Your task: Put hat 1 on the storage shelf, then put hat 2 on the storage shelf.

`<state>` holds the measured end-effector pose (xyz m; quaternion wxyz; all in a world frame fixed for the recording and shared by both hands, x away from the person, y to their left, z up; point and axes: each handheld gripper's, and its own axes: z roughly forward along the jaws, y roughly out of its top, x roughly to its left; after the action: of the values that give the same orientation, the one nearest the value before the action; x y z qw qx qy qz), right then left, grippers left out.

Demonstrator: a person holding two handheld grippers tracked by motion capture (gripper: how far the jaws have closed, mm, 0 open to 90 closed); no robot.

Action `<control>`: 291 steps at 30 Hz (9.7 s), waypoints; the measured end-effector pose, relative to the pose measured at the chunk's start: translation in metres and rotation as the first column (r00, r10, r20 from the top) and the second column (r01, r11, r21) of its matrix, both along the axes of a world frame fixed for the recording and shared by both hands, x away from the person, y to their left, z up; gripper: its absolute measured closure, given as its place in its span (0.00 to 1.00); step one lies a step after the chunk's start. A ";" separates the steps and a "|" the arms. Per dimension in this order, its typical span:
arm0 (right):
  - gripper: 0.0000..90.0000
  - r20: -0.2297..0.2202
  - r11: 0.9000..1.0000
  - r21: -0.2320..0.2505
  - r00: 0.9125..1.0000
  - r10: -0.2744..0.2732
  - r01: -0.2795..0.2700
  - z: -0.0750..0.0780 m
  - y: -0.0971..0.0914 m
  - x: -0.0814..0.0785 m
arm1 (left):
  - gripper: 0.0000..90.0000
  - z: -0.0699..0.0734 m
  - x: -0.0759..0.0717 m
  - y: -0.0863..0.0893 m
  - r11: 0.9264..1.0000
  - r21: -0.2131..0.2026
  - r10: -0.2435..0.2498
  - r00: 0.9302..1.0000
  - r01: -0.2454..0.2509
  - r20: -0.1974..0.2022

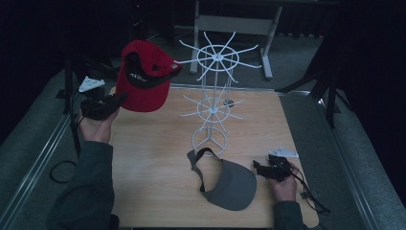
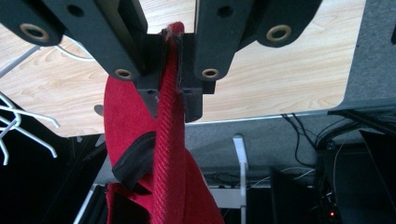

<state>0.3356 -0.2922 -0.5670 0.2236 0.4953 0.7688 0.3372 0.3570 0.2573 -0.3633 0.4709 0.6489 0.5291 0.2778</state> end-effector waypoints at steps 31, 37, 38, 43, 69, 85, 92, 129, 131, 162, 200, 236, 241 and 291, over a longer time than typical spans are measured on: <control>0.28 -0.001 1.000 -0.001 1.000 0.003 -0.003 0.000 0.000 0.000 | 0.95 0.036 0.006 -0.012 0.997 -0.071 -0.025 0.996 0.031 0.088; 0.28 -0.001 1.000 -0.001 1.000 0.003 -0.003 0.000 0.000 0.000 | 0.95 0.042 0.010 -0.013 0.995 -0.091 -0.029 0.994 0.039 0.101; 0.28 -0.001 1.000 -0.001 1.000 0.003 -0.003 0.000 0.000 0.000 | 0.95 0.043 0.010 -0.013 0.995 -0.094 -0.030 0.994 0.039 0.103; 0.28 -0.001 1.000 -0.001 1.000 0.004 -0.004 0.000 0.000 0.000 | 0.95 0.047 0.012 -0.015 0.992 -0.121 -0.033 0.992 0.048 0.123; 0.28 -0.001 1.000 -0.001 1.000 0.004 -0.004 0.000 0.000 0.000 | 0.95 0.063 0.006 -0.019 0.963 -0.253 -0.042 0.981 0.090 0.189; 0.28 -0.001 1.000 -0.001 1.000 0.004 -0.004 0.000 0.000 0.000 | 0.95 0.067 -0.005 -0.024 0.975 -0.194 -0.056 0.965 0.108 0.257; 0.28 -0.001 1.000 -0.001 1.000 0.004 -0.004 0.000 0.000 0.000 | 0.95 0.067 -0.007 -0.025 0.977 -0.183 -0.059 0.961 0.111 0.271; 0.28 -0.004 1.000 0.001 1.000 0.002 -0.002 0.000 0.000 0.000 | 0.95 0.056 -0.040 -0.027 0.978 -0.143 -0.079 0.909 0.150 0.410; 0.28 -0.005 1.000 0.000 1.000 0.003 -0.003 0.000 0.000 0.000 | 0.95 0.052 -0.041 -0.026 0.980 -0.140 -0.074 0.912 0.141 0.404; 0.28 -0.002 1.000 -0.001 1.000 0.004 -0.004 0.000 0.000 0.000 | 0.94 -0.032 -0.047 -0.021 0.988 -0.089 -0.092 0.949 0.124 0.302; 0.28 -0.003 1.000 -0.002 1.000 0.009 -0.009 0.000 0.001 -0.001 | 0.58 -0.069 -0.044 0.007 0.991 -0.132 -0.010 0.986 0.032 0.164; 1.00 -0.030 0.923 0.112 0.927 0.374 -0.369 0.068 0.089 -0.005 | 0.57 -0.089 -0.033 0.004 0.992 -0.111 -0.060 0.997 0.066 0.049; 1.00 -0.042 0.901 0.137 0.906 0.420 -0.411 0.066 0.105 -0.002 | 0.57 -0.089 -0.034 0.005 0.992 -0.111 -0.059 0.997 0.064 0.050; 0.99 -0.206 0.981 -0.182 0.978 0.030 -0.069 0.038 0.004 0.009 | 0.57 -0.095 -0.033 0.004 0.990 -0.124 -0.061 0.997 0.065 0.041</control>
<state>0.3448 -0.2880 -0.5295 0.1818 0.4842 0.8281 0.2163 0.3239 0.2617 -0.4583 0.5288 0.6293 0.5160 0.2410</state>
